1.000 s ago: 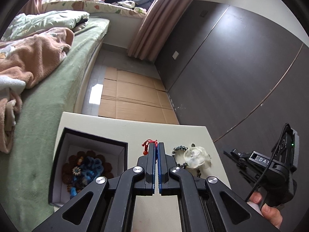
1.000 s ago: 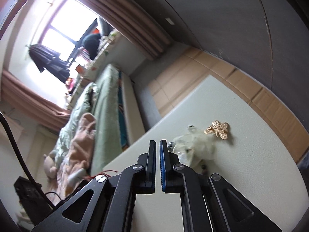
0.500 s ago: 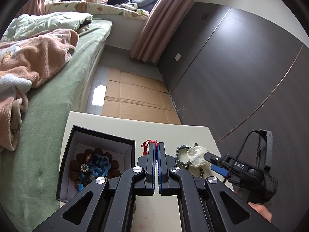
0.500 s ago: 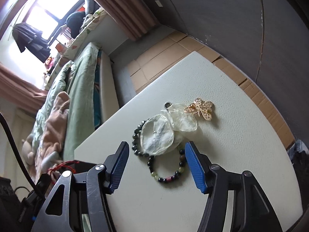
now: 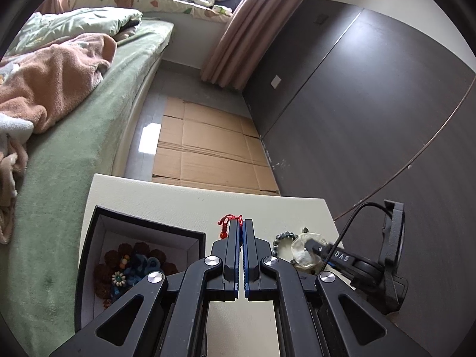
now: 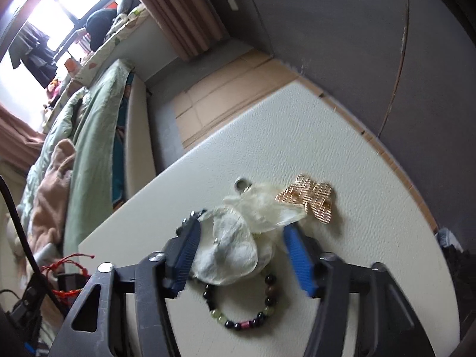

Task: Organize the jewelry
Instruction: 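Grasp the white organza pouch with the right gripper and lift it, then drop the pouch into the black box with the right gripper while the left releases the red string there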

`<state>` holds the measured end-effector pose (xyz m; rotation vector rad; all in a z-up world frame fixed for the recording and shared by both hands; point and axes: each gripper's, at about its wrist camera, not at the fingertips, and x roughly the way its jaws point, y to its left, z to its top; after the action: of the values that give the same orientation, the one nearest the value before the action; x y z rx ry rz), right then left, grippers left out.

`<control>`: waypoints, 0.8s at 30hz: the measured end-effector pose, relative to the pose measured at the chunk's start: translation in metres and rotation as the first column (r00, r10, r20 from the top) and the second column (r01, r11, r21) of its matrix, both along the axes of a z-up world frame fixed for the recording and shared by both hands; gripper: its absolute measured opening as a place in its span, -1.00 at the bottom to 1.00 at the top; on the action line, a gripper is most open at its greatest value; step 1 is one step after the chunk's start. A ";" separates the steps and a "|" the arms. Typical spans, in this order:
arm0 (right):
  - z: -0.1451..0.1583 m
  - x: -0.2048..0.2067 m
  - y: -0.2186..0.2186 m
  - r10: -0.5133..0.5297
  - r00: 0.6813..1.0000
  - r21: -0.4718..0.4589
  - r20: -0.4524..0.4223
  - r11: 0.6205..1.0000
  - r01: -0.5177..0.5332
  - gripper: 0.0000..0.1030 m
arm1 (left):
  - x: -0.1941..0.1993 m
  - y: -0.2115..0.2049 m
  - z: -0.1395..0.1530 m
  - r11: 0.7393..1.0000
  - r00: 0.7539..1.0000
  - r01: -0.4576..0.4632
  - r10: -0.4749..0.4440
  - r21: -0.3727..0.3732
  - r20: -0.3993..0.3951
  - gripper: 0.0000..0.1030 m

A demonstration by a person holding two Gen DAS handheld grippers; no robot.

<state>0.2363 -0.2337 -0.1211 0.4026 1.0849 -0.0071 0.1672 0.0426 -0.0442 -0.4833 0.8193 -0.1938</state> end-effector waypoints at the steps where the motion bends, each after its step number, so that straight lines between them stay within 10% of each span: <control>1: -0.002 0.001 -0.001 -0.001 1.000 0.002 -0.012 1.000 0.001 -0.78 | 0.000 0.000 0.000 1.000 1.000 -0.001 0.001 0.000 0.000 -0.98; 24: 0.060 -0.050 0.010 0.047 0.972 0.231 0.230 0.968 -0.102 -0.93 | -0.044 0.027 0.020 0.998 0.997 -0.061 0.060 0.025 0.049 -0.98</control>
<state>0.1865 -0.2239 -0.0615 0.5672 0.8798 0.2348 0.1235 0.0697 -0.0243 -0.4758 0.7578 -0.1382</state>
